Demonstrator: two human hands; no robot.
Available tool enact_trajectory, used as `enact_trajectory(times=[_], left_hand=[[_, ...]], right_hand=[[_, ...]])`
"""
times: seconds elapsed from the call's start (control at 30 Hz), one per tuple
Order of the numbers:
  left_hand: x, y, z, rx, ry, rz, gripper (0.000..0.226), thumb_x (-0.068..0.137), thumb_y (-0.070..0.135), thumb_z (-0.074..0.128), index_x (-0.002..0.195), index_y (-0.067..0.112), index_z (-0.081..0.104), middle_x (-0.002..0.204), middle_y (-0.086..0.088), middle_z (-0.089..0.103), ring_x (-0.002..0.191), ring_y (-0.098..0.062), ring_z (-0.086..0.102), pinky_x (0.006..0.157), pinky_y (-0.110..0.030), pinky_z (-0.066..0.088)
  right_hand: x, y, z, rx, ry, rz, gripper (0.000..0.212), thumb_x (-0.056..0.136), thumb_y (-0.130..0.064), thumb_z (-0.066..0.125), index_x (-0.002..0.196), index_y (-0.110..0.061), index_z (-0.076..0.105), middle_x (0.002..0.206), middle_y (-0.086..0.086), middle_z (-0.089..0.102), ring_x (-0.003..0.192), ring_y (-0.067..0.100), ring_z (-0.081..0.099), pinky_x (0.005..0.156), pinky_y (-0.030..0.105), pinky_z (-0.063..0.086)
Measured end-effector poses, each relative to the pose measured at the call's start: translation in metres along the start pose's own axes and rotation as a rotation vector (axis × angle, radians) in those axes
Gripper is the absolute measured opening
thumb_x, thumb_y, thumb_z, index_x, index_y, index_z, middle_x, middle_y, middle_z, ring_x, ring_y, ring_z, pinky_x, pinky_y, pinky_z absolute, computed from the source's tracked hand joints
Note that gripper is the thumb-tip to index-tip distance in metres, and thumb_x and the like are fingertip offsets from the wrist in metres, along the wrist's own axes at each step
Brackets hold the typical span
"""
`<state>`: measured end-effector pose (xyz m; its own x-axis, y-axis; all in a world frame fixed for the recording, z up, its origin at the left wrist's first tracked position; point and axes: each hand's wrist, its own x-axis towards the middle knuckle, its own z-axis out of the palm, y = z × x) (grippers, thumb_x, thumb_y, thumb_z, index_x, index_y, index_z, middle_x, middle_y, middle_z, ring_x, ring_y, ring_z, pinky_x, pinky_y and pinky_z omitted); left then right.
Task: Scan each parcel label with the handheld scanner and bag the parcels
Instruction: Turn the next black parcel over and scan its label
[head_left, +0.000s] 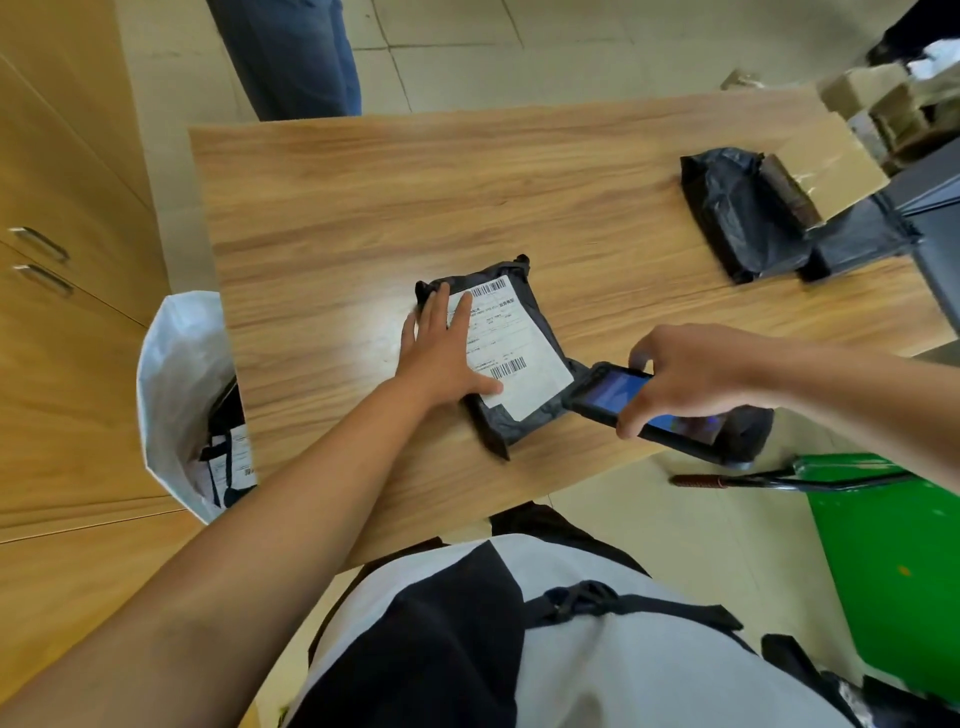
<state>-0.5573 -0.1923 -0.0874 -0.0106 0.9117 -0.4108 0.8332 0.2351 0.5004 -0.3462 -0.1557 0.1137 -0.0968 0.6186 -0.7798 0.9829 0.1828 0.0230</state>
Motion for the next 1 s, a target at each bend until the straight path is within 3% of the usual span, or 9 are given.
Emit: enact_trajectory(times=[0.23, 0.43, 0.57, 0.77, 0.87, 0.93, 1.0], left_hand=[[0.000, -0.002, -0.002, 0.034, -0.064, -0.002, 0.145, 0.055, 0.067, 0.080, 0.156, 0.025, -0.016, 0.160, -0.002, -0.032, 0.148, -0.019, -0.026, 0.119, -0.048, -0.013], [0.002, 0.000, 0.000, 0.043, -0.060, -0.014, 0.146, 0.055, 0.066, 0.081, 0.156, 0.025, -0.016, 0.160, -0.004, -0.032, 0.148, -0.019, -0.026, 0.119, -0.047, -0.013], [0.003, 0.001, 0.000, 0.053, -0.069, -0.020, 0.145, 0.056, 0.065, 0.082, 0.156, 0.025, -0.017, 0.160, -0.004, -0.032, 0.148, -0.019, -0.026, 0.119, -0.046, -0.013], [0.003, 0.004, -0.008, 0.090, -0.109, -0.005, 0.143, 0.060, 0.061, 0.083, 0.155, 0.026, -0.018, 0.160, -0.003, -0.033, 0.148, -0.019, -0.027, 0.120, -0.044, -0.013], [0.007, 0.007, -0.019, 0.141, -0.184, -0.004, 0.140, 0.063, 0.050, 0.086, 0.155, 0.030, -0.017, 0.159, -0.002, -0.034, 0.147, -0.021, -0.029, 0.120, -0.046, -0.013], [0.012, 0.011, -0.028, 0.207, -0.249, -0.017, 0.136, 0.066, 0.035, 0.088, 0.155, 0.037, -0.015, 0.159, -0.001, -0.034, 0.147, -0.023, -0.030, 0.119, -0.048, -0.013], [0.015, 0.015, -0.036, 0.277, -0.289, -0.036, 0.127, 0.071, 0.014, 0.080, 0.154, 0.044, -0.011, 0.159, 0.000, -0.033, 0.147, -0.024, -0.028, 0.118, -0.048, -0.012]], right_hand=[[0.003, -0.002, 0.006, -0.077, 0.025, 0.016, 0.061, 0.050, -0.061, 0.084, 0.093, -0.021, 0.069, 0.054, -0.008, 0.072, 0.038, 0.011, 0.062, 0.066, 0.029, 0.057], [0.004, 0.000, 0.007, -0.102, 0.073, 0.027, 0.058, 0.045, -0.063, 0.081, 0.085, -0.023, 0.066, 0.053, -0.006, 0.071, 0.043, 0.013, 0.065, 0.069, 0.028, 0.057], [0.003, 0.005, 0.005, -0.115, 0.051, 0.042, 0.054, 0.047, -0.059, 0.082, 0.084, -0.022, 0.065, 0.050, -0.007, 0.070, 0.037, 0.013, 0.064, 0.070, 0.028, 0.059], [0.001, 0.020, 0.001, -0.065, -0.013, 0.040, 0.061, 0.042, -0.057, 0.081, 0.089, -0.020, 0.070, 0.056, -0.004, 0.073, 0.046, 0.017, 0.069, 0.067, 0.034, 0.063], [0.005, 0.034, -0.003, 0.138, -0.082, 0.021, 0.064, 0.046, -0.043, 0.089, 0.098, -0.010, 0.070, 0.060, 0.009, 0.074, 0.044, 0.022, 0.066, 0.050, 0.029, 0.054], [0.009, 0.045, -0.004, 0.292, -0.092, -0.004, 0.070, 0.047, -0.036, 0.093, 0.104, -0.003, 0.069, 0.072, 0.021, 0.073, 0.047, 0.026, 0.065, 0.049, 0.032, 0.052], [0.013, 0.055, -0.005, 0.418, -0.081, -0.037, 0.068, 0.049, -0.037, 0.093, 0.105, -0.006, 0.070, 0.076, 0.019, 0.073, 0.049, 0.025, 0.066, 0.047, 0.031, 0.053]])
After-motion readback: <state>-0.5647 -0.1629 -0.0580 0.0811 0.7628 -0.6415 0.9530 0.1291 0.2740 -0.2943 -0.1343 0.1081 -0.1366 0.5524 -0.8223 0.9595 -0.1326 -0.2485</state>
